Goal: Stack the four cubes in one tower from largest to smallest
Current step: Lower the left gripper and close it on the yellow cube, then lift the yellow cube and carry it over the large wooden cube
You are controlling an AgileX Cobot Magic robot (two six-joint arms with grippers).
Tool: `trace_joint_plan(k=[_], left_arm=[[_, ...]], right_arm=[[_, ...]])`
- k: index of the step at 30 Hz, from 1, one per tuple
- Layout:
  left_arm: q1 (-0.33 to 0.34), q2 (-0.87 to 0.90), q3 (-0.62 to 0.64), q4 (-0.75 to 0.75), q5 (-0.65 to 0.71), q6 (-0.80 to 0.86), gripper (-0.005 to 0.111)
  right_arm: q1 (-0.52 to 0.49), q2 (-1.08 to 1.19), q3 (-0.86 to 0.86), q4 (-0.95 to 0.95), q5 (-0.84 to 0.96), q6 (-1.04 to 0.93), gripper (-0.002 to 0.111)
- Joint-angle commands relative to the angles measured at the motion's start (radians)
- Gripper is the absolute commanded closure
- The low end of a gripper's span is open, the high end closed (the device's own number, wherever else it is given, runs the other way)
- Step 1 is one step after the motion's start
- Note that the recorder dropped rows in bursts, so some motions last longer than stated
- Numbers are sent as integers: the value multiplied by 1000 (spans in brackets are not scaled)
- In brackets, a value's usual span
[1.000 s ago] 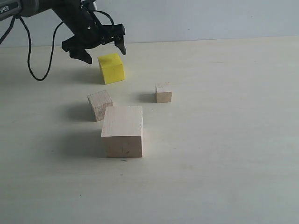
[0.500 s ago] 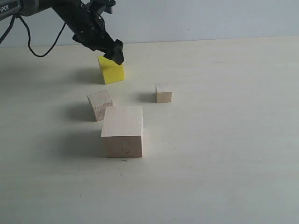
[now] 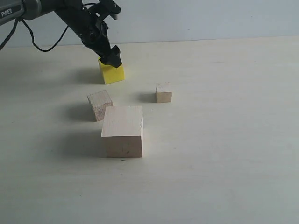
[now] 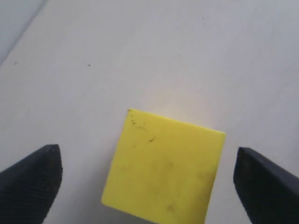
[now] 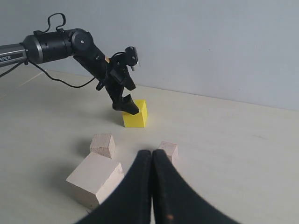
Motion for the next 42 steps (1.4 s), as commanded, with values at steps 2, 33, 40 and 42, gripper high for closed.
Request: trace_joint_plan(k=[2, 33, 40, 42], left_arm=[[1, 25, -5, -51, 22, 93, 27], [14, -21, -5, -119, 164, 130, 107], [55, -166, -5, -172, 290, 133, 107], [57, -209, 10, -183, 290, 97, 107]], right_arm=[[2, 2, 0, 1, 1, 1, 108], [2, 2, 0, 1, 1, 1, 108], [2, 2, 0, 1, 1, 1, 108], [2, 2, 0, 1, 1, 1, 108]])
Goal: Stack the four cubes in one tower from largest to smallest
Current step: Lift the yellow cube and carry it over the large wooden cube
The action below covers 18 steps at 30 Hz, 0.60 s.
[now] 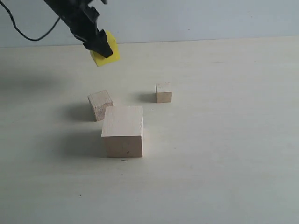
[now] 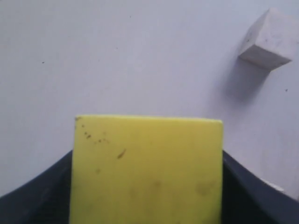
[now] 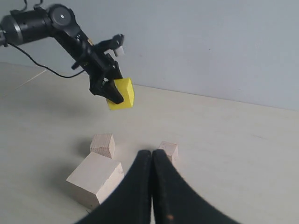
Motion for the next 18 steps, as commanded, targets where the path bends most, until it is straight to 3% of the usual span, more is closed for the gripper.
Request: trace_joint_plan(k=[1, 7, 18], left_arm=[[11, -107, 25, -42, 25, -40, 107], [-40, -237, 142, -43, 25, -33, 107], [-142, -451, 492, -43, -17, -56, 107]], right_arm=[[2, 2, 0, 1, 1, 1, 108], [2, 2, 0, 1, 1, 1, 108], [2, 2, 0, 1, 1, 1, 108]])
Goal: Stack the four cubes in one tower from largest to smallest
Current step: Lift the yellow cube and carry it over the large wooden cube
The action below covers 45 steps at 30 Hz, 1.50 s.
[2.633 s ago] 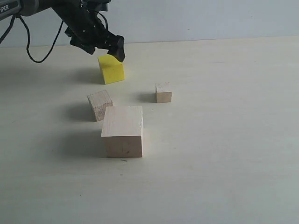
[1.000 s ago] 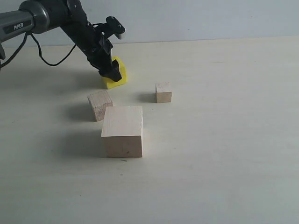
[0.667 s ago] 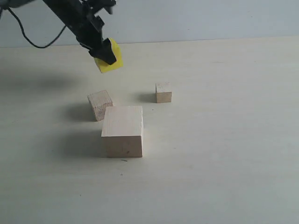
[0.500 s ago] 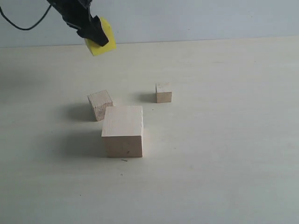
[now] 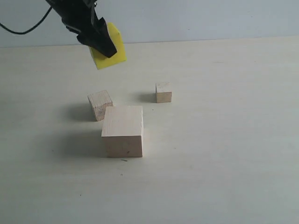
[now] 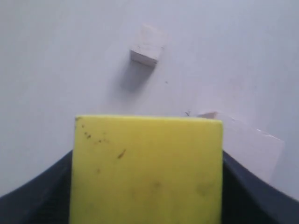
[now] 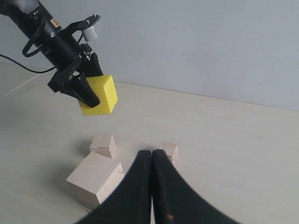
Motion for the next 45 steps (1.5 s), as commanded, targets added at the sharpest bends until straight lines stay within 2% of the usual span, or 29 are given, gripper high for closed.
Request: trace_joint_plan(k=[1, 10, 14, 16, 20, 22, 33, 45], left_arm=[[-40, -109, 142, -7, -62, -9, 107], [-130, -308, 406, -22, -163, -10, 107], [-157, -326, 506, -10, -203, 90, 107], [-157, -326, 532, -7, -200, 194, 107], [-157, -326, 540, -11, -152, 365, 107], [-157, -326, 540, -37, -155, 389, 107], [-157, -254, 540, -69, -276, 459, 107], [-157, -166, 509, -106, -328, 497, 107]], right_arm=[[2, 2, 0, 1, 1, 1, 108], [2, 2, 0, 1, 1, 1, 108], [2, 2, 0, 1, 1, 1, 108], [2, 2, 0, 1, 1, 1, 108], [2, 2, 0, 1, 1, 1, 108], [2, 2, 0, 1, 1, 1, 108], [2, 2, 0, 1, 1, 1, 108], [2, 2, 0, 1, 1, 1, 108]])
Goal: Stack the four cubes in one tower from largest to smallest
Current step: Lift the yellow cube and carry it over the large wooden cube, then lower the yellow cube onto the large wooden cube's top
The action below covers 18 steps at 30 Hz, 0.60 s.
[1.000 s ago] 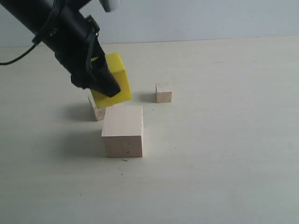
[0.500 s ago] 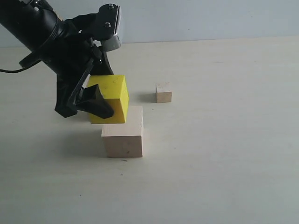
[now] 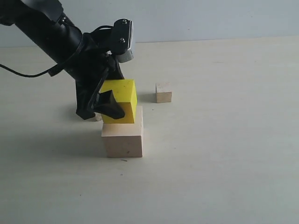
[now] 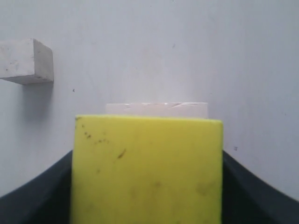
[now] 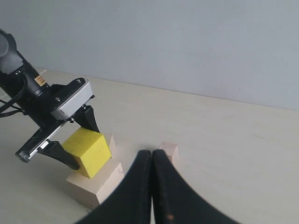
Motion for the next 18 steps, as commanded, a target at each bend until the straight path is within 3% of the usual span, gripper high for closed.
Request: trace_joint_plan(k=[1, 18], left_arm=[[-6, 25, -10, -32, -30, 10, 107], [-6, 48, -10, -26, -32, -40, 107]], right_arm=[[2, 2, 0, 1, 1, 1, 108], [2, 2, 0, 1, 1, 1, 108]])
